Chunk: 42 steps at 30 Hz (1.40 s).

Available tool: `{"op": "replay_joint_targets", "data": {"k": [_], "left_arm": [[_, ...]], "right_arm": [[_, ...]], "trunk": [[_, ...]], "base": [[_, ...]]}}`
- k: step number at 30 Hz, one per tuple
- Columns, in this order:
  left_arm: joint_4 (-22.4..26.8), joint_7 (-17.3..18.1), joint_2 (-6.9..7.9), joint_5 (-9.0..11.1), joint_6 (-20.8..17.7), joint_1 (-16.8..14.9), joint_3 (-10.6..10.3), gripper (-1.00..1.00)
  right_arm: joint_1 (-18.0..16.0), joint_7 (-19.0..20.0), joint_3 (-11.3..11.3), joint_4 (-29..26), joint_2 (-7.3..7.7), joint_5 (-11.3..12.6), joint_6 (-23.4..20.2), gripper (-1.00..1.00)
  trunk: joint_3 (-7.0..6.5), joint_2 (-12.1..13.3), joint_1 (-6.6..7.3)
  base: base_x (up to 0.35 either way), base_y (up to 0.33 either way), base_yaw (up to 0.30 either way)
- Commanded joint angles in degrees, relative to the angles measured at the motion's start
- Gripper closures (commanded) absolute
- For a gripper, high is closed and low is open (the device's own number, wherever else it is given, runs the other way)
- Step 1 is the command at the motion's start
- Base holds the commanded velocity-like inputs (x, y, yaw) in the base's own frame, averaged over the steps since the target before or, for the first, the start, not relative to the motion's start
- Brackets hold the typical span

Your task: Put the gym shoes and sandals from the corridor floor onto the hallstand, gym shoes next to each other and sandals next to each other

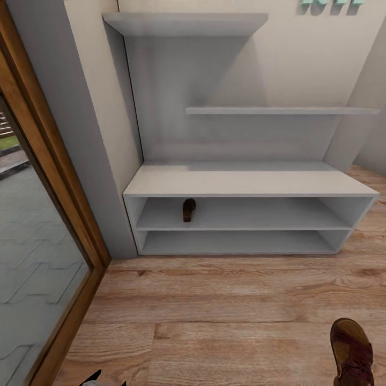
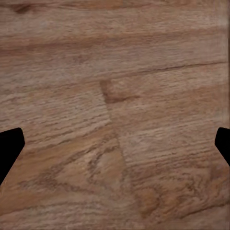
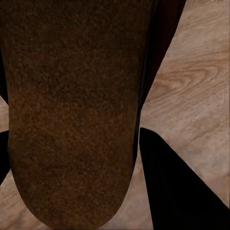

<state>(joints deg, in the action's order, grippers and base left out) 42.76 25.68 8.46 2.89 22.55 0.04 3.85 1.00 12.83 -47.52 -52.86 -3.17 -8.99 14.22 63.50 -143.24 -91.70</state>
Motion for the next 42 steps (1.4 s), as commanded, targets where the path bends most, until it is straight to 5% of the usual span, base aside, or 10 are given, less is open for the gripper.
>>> {"op": "replay_joint_targets", "data": {"k": [1, 3, 11, 15, 16, 22, 31, 39, 42], "left_arm": [[0.6, 0.45, 0.06, -0.72, -0.49, -0.15, 0.11, -1.0], [1.05, 1.21, -0.06, -1.59, -2.07, -1.31, 0.09, -1.0], [0.74, 11.01, -0.12, -1.77, -10.41, -5.7, -0.34, -1.0], [0.58, 17.16, 0.05, -1.58, -12.73, -6.95, -0.32, -1.0], [0.51, 19.18, 0.12, -1.57, -13.17, -7.23, -0.21, -1.0], [0.01, 22.5, 0.55, -1.57, -13.42, -7.58, 0.23, -1.0], [-1.22, 23.72, 0.86, -1.74, -12.95, -7.4, 0.19, -1.0], [-1.4, 27.96, 1.04, -2.29, -12.83, -7.25, -0.16, -1.0], [-1.44, 32.0, 2.41, -2.09, -12.75, -7.06, 0.05, -1.0]], "right_arm": [[-0.03, 0.32, 1.61, 0.0, -0.03, -0.36, 0.09, 1.0], [-0.04, 0.25, 7.36, 0.42, 0.06, -0.57, 0.07, 1.0], [-0.54, -1.31, 21.76, 0.94, 0.45, -0.96, -1.13, 1.0], [-2.71, -6.08, 28.85, 0.93, 0.22, -2.54, -6.32, 1.0], [-4.12, -8.74, 32.13, 0.97, 0.13, -3.31, -9.79, 1.0], [-10.31, -15.57, 42.29, 1.26, -0.72, -4.29, -22.09, 1.0], [-21.52, -18.04, 46.03, 3.67, -6.42, -4.63, -32.95, 1.0], [-31.39, -18.59, 46.26, 9.51, -6.83, -4.56, -39.48, 1.0], [-37.44, -18.76, 46.29, 13.05, -6.83, -4.55, -40.84, 1.0]], "trunk": [[0.03, -0.02, 0.0], [0.03, -0.02, 0.0], [0.03, -0.02, 0.0], [0.03, -0.02, 0.0], [0.03, -0.02, 0.0], [0.03, -0.02, 0.0], [0.03, -0.02, 0.0], [0.03, -0.02, 0.0], [0.03, -0.02, 0.0]], "base": [[0.0, 0.0, 0.0], [0.0, 0.0, 0.0], [0.0, 0.0, 0.0], [0.0, 0.0, 0.0], [0.0, 0.0, 0.0], [0.0, 0.0, 0.0], [0.0, 0.0, 0.0], [0.0, 0.0, 0.0], [0.0, 0.0, 0.0]]}}
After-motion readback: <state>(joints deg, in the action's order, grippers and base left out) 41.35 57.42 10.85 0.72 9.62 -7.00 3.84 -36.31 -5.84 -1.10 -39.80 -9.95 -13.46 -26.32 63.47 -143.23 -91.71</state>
